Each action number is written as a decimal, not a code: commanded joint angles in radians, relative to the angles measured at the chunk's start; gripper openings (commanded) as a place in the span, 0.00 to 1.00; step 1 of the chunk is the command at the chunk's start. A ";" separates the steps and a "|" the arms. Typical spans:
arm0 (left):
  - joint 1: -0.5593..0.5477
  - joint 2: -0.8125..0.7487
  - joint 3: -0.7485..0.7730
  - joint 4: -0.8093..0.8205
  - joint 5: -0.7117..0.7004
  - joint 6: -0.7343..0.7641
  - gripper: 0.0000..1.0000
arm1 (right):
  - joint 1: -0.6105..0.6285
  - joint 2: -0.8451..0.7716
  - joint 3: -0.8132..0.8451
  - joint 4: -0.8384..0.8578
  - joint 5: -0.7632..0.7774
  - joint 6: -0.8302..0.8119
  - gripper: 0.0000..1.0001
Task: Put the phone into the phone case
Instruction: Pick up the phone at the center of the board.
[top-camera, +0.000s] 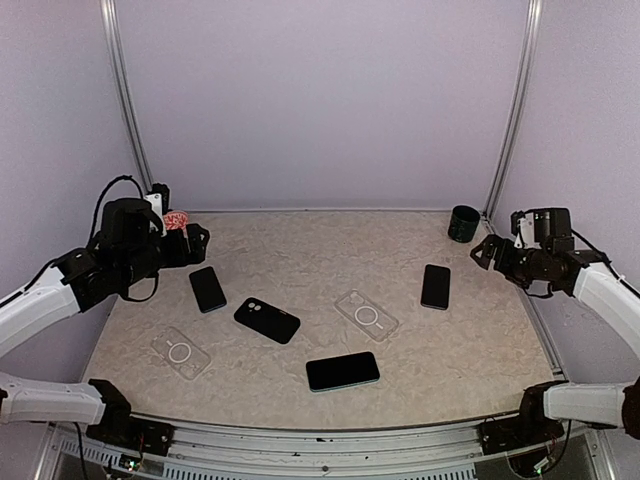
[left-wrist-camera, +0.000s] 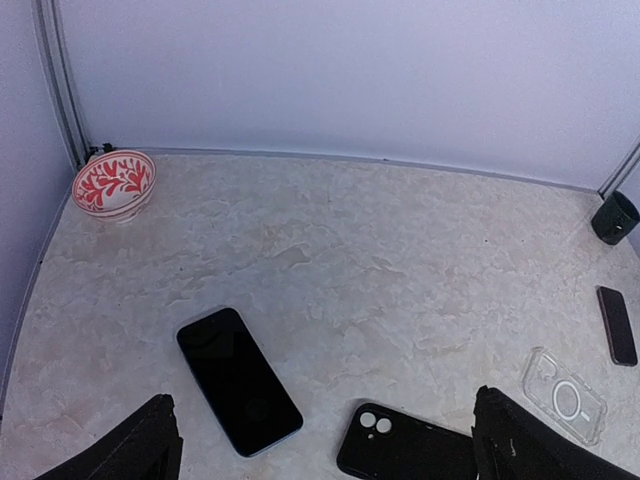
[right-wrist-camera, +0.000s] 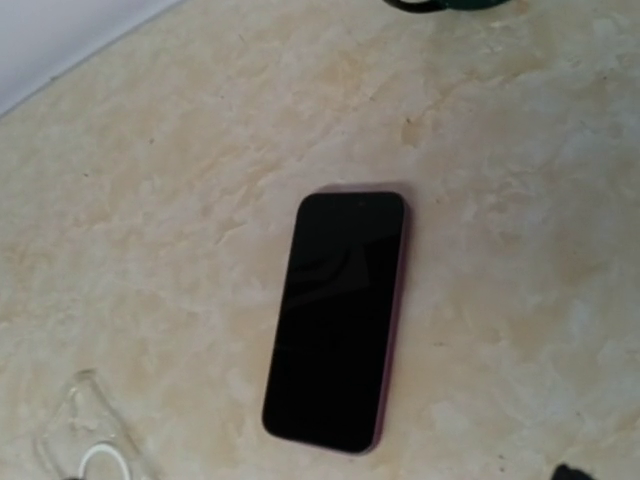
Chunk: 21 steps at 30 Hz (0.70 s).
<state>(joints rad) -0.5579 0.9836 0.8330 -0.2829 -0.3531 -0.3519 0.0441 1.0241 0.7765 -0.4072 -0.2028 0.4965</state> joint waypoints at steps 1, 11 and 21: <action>-0.006 0.036 0.072 -0.025 -0.009 0.062 0.99 | 0.038 0.063 0.041 0.022 0.080 0.013 0.99; 0.020 0.023 -0.063 0.131 0.065 0.114 0.99 | 0.151 0.246 0.114 0.041 0.267 0.014 1.00; 0.079 0.018 -0.075 0.127 0.072 0.079 0.99 | 0.248 0.481 0.220 0.061 0.388 0.048 0.99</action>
<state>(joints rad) -0.4843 1.0039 0.7593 -0.1886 -0.2882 -0.2676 0.2546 1.4319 0.9413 -0.3660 0.1040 0.5190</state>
